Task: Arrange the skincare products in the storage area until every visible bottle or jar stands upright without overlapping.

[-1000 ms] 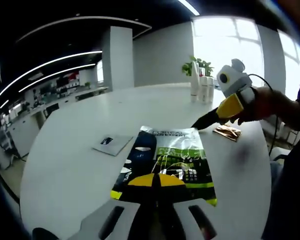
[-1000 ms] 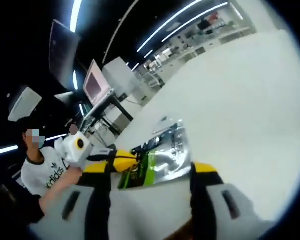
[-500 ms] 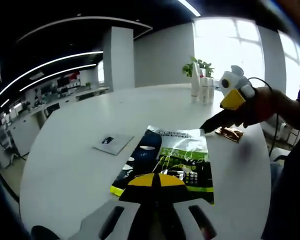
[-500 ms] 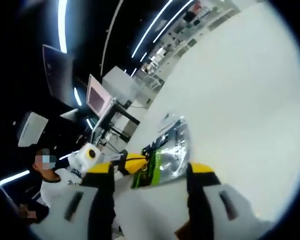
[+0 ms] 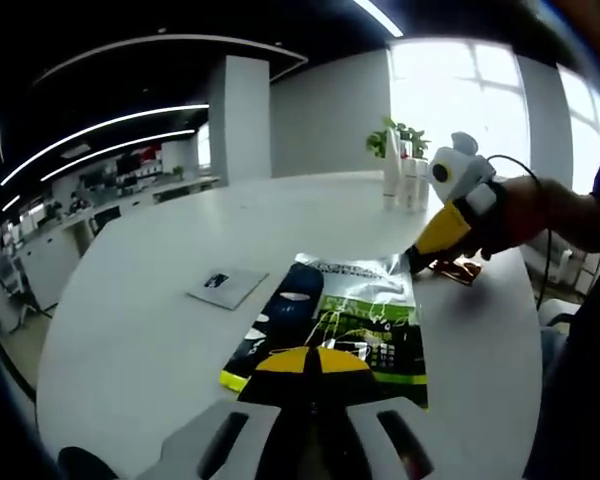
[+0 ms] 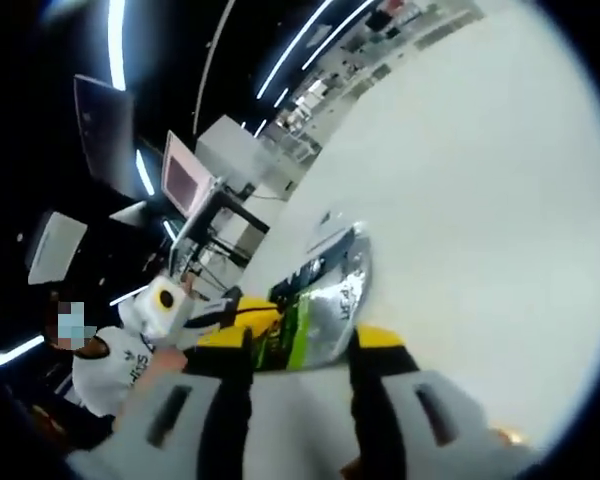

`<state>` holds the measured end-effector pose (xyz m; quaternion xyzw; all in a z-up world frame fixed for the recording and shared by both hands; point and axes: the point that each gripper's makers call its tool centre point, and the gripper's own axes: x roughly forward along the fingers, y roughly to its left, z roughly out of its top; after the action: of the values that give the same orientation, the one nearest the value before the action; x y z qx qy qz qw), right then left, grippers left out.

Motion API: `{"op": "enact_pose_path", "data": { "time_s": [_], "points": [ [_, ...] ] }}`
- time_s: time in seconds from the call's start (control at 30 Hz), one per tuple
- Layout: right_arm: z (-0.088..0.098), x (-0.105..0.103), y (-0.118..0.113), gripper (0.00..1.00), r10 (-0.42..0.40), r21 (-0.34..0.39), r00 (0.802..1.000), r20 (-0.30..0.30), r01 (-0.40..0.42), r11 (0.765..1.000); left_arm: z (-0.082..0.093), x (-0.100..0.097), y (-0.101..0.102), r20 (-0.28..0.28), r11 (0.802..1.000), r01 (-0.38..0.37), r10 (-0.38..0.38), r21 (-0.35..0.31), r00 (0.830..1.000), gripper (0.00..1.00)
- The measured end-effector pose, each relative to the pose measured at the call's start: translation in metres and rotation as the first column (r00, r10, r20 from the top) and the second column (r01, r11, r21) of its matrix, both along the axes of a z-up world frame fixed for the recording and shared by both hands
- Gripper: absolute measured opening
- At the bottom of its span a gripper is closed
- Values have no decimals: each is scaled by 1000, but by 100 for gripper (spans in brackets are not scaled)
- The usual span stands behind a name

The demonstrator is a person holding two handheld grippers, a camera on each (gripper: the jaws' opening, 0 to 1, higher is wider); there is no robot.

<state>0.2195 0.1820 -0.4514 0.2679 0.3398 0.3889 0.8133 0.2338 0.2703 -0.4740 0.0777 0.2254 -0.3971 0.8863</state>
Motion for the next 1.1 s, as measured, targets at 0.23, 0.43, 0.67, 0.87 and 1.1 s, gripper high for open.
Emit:
{"op": "enact_pose_path", "data": {
  "time_s": [0.23, 0.43, 0.67, 0.87, 1.1],
  "points": [
    [-6, 5, -2, 20, 12, -110, 997, 82, -3, 994, 0, 0, -1, 1, 1000, 7, -7, 1, 1000, 0],
    [-9, 14, -13, 3, -6, -127, 993, 118, 21, 992, 0, 0, -2, 2, 1000, 7, -7, 0, 1000, 0],
    [-7, 17, -12, 0, -6, -129, 987, 158, 27, 991, -1, 0, -2, 7, 1000, -4, 4, -8, 1000, 0],
    [-2, 17, -11, 0, -25, -102, 980, 199, 46, 994, -1, 1, -2, 10, 1000, -1, 1, 7, 1000, 0],
    [7, 15, -9, 0, -52, -56, 973, 225, 66, 996, -2, 1, -1, 10, 1000, -10, 10, -8, 1000, 0]
  ]
}}
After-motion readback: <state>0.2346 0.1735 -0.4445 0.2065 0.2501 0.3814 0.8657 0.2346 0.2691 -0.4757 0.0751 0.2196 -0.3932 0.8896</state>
